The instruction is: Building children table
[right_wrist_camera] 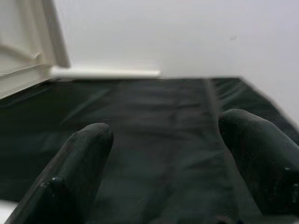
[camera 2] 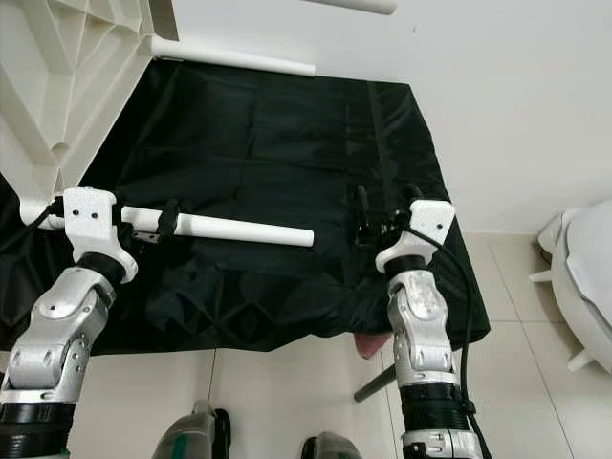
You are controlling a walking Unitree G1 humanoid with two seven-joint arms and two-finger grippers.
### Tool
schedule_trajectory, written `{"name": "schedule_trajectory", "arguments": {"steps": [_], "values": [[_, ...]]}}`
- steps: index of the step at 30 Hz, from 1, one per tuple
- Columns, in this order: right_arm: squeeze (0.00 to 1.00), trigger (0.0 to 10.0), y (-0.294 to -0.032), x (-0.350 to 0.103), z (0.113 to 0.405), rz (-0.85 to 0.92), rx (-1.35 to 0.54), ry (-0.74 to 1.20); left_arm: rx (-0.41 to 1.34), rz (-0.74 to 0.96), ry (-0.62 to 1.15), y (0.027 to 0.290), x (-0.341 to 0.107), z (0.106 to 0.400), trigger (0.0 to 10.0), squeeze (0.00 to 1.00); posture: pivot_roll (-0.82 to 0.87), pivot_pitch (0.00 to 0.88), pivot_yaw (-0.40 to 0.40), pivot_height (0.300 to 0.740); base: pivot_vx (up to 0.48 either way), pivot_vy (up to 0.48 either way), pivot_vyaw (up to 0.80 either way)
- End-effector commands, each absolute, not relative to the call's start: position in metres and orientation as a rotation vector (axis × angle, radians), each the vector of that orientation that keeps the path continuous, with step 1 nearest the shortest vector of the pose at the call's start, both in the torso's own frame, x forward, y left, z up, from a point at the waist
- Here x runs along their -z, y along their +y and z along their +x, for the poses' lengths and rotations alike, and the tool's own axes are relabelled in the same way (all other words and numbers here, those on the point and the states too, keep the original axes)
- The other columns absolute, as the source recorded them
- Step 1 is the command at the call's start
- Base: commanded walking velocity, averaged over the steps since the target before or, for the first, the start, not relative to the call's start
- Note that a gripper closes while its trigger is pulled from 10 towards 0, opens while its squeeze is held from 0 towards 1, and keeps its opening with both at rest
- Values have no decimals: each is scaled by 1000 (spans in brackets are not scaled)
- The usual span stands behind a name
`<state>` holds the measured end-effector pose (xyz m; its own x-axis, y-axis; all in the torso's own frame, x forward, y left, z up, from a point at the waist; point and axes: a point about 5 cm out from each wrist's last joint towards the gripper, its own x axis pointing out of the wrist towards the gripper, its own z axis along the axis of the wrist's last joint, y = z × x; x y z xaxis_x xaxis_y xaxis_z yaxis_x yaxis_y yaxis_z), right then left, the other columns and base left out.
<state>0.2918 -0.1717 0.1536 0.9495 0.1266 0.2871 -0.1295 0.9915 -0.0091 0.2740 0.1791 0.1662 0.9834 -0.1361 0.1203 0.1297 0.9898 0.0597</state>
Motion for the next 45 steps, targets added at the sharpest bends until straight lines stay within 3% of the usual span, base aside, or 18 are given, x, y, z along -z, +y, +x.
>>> {"name": "schedule_trajectory", "arguments": {"steps": [1,13,28,45], "values": [[0,10000,-177,-151,289,9,-135,-267,25,47,-137,188,-166,269,10000,0,105,81,-16,740,0,0,0],[0,10000,-180,-155,298,-24,-168,-261,-97,20,-164,213,-163,254,10000,0,145,88,-61,740,0,0,0],[0,10000,-187,-145,301,-34,-174,-223,-170,-20,-171,217,-154,238,10000,0,172,85,-71,740,0,0,0],[0,10000,-189,-146,304,-44,-180,-233,-164,-14,-172,216,-155,238,10000,0,176,89,-66,740,0,282,0]]}}
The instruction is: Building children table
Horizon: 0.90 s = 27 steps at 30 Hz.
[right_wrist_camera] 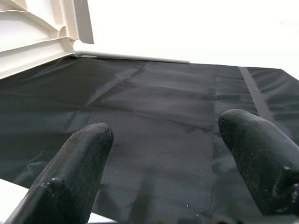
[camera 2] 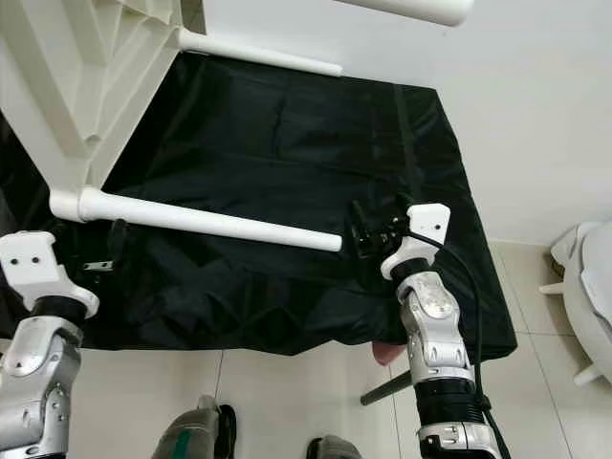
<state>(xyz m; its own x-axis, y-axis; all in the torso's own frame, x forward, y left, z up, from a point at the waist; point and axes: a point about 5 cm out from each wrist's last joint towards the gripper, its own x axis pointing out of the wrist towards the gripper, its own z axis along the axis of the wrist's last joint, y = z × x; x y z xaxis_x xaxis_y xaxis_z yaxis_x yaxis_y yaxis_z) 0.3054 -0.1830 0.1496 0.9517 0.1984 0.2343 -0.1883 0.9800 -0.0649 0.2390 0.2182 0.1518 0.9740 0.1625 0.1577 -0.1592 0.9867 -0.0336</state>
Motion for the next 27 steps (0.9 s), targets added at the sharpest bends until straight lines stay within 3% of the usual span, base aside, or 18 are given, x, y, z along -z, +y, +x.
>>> {"name": "schedule_trajectory", "arguments": {"steps": [1,27], "values": [[0,10000,-189,-146,304,-44,-181,-233,-164,-13,-172,216,-155,238,10000,0,176,89,-66,740,0,304,0],[0,10000,-189,-147,306,-55,-181,-242,-169,-14,-182,216,-159,239,10000,0,173,87,-60,740,0,114,0]]}}
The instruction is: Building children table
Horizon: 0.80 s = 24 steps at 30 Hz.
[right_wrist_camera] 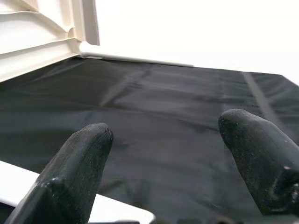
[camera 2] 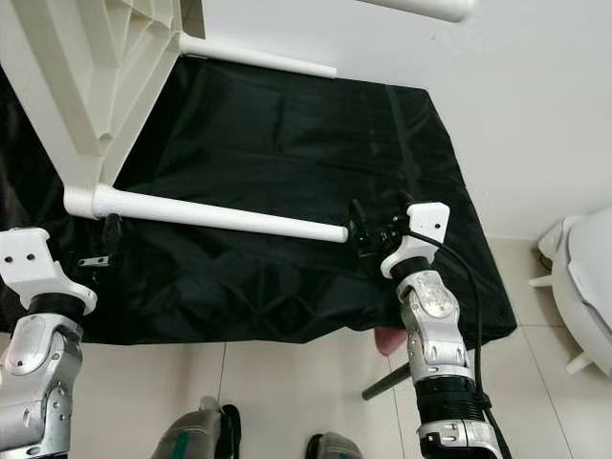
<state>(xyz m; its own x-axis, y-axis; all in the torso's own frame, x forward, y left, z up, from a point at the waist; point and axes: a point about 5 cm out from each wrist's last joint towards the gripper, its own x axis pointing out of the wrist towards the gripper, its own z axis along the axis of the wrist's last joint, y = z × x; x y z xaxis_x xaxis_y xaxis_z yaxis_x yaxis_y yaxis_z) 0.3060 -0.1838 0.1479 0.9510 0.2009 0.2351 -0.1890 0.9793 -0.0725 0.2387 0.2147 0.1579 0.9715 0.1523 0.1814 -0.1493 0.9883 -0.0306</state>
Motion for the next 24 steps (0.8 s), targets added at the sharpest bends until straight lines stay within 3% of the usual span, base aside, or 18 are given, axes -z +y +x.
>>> {"name": "schedule_trajectory", "arguments": {"steps": [1,6,24], "values": [[0,10000,-190,-147,306,-56,-180,-242,-168,-16,-180,215,-159,239,10000,0,170,85,-59,740,0,0,0],[0,10000,-191,-147,306,-60,-175,-244,-165,-8,-182,215,-159,241,10000,0,169,85,-59,740,0,226,0],[0,10000,-192,-147,305,-65,-174,-247,-117,126,-198,207,-162,240,10000,0,163,89,-57,740,0,-16,0]]}}
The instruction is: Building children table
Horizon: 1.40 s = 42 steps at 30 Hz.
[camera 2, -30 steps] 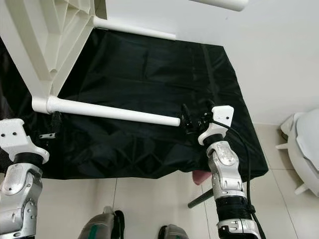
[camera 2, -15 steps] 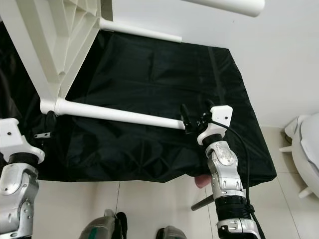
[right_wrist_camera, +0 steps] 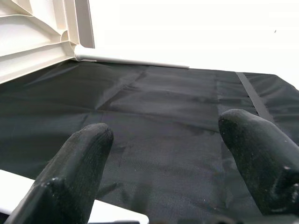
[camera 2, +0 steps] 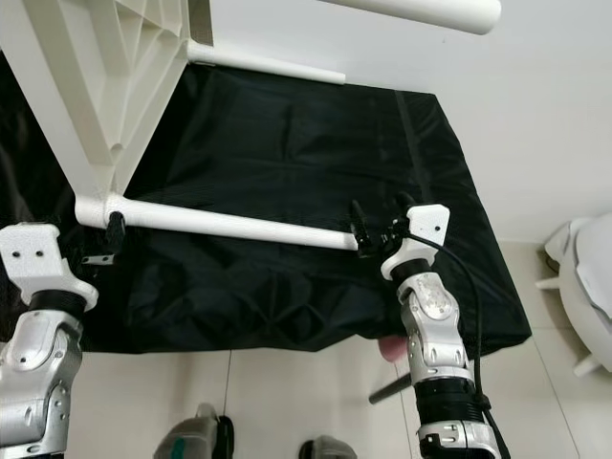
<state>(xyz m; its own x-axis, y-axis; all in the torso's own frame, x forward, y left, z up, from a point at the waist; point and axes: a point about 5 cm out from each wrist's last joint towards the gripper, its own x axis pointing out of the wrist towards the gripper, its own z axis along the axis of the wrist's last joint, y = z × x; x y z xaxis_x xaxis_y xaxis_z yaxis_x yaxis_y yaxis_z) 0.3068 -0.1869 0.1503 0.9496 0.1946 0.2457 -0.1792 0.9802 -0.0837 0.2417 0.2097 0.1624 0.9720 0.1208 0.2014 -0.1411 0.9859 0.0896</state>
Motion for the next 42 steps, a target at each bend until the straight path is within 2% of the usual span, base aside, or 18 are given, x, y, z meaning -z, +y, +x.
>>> {"name": "schedule_trajectory", "arguments": {"steps": [1,8,19,31,36,42], "values": [[0,10000,-192,-147,305,-66,-174,-247,-111,129,-197,206,-162,241,10000,0,163,89,-57,740,0,-356,0],[0,10000,-192,-147,304,-66,-175,-246,-106,142,-189,204,-160,240,10000,0,160,92,-55,740,0,-372,0],[0,10000,-194,-150,305,-78,-163,-255,-109,96,-184,203,-160,243,10000,0,156,89,-51,740,0,0,0],[0,10000,-199,-195,321,-278,-116,-392,-25,42,-66,194,-152,260,10000,0,143,92,-40,740,0,0,0],[0,10000,-183,-237,334,-437,-67,-555,115,-42,-29,184,-157,275,10000,0,135,84,-35,740,0,0,0],[0,10000,-164,-252,334,-476,-44,-638,181,-108,-5,179,-160,282,10000,0,126,78,-33,740,0,0,0]]}}
